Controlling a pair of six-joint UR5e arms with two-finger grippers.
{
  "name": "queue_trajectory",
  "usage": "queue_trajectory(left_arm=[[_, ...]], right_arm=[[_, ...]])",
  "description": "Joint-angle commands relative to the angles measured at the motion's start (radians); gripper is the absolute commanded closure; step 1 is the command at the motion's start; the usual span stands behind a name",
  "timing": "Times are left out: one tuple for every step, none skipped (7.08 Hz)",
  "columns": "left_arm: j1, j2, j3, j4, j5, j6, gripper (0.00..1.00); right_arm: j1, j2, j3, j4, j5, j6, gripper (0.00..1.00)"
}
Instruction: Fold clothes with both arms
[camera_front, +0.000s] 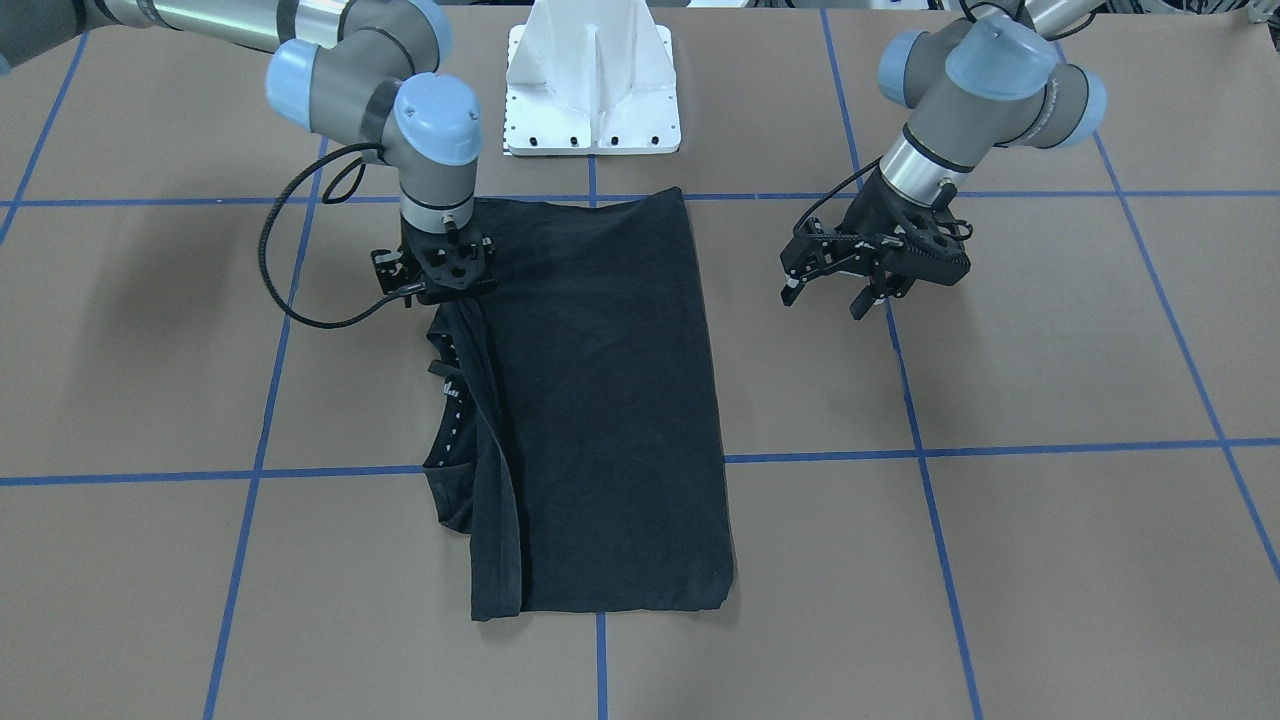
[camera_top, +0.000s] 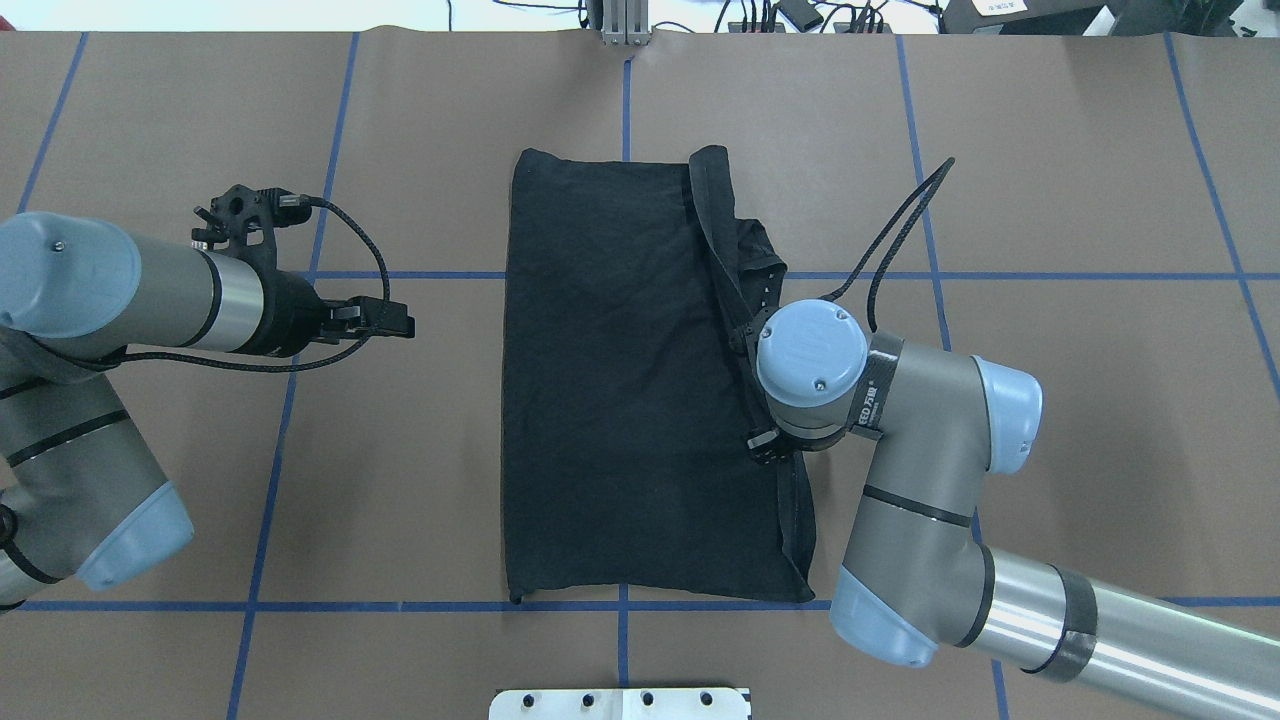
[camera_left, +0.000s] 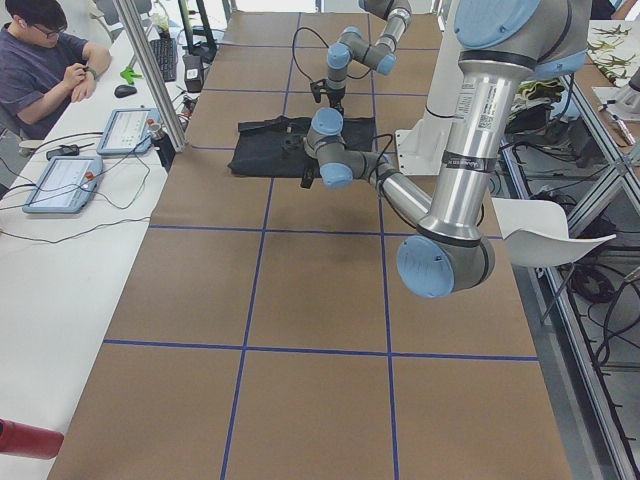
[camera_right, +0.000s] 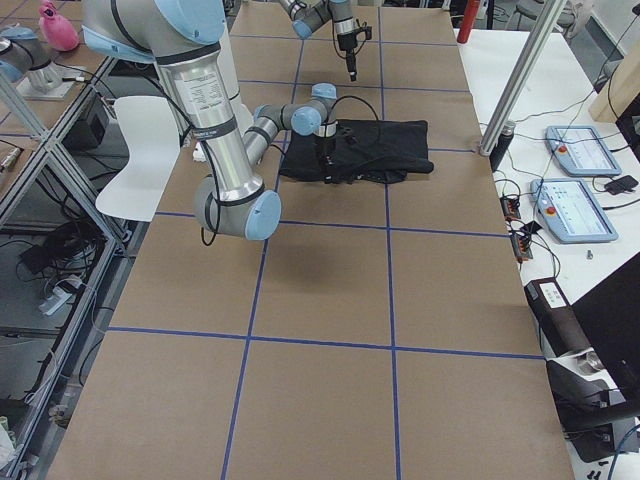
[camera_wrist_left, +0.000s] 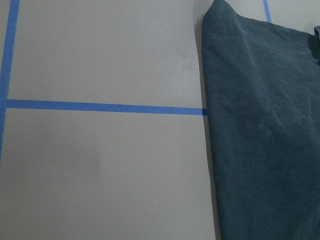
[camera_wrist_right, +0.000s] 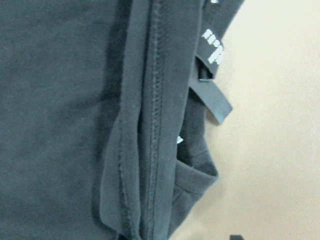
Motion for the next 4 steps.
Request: queue_trajectory(left_arm=[[0.0, -0.005, 0.005, 0.0, 0.0, -0.001, 0.0], [0.0, -0.003, 0.005, 0.0, 0.0, -0.001, 0.0], [0.0, -0.003, 0.005, 0.0, 0.0, -0.001, 0.0], [0.0, -0.003, 0.005, 0.0, -0.001, 0.0, 0.0]], right_arm=[[0.026, -0.056, 0.025, 0.006, 0.022, -0.014, 0.28], [0.038, -0.086, 0.075, 0.0, 0.022, -0.026, 0.28], [0.055, -0.114, 0.118, 0.002, 0.041, -0.035, 0.27], [0.071, -0.117, 0.127, 0.002, 0.045, -0.047, 0.27]])
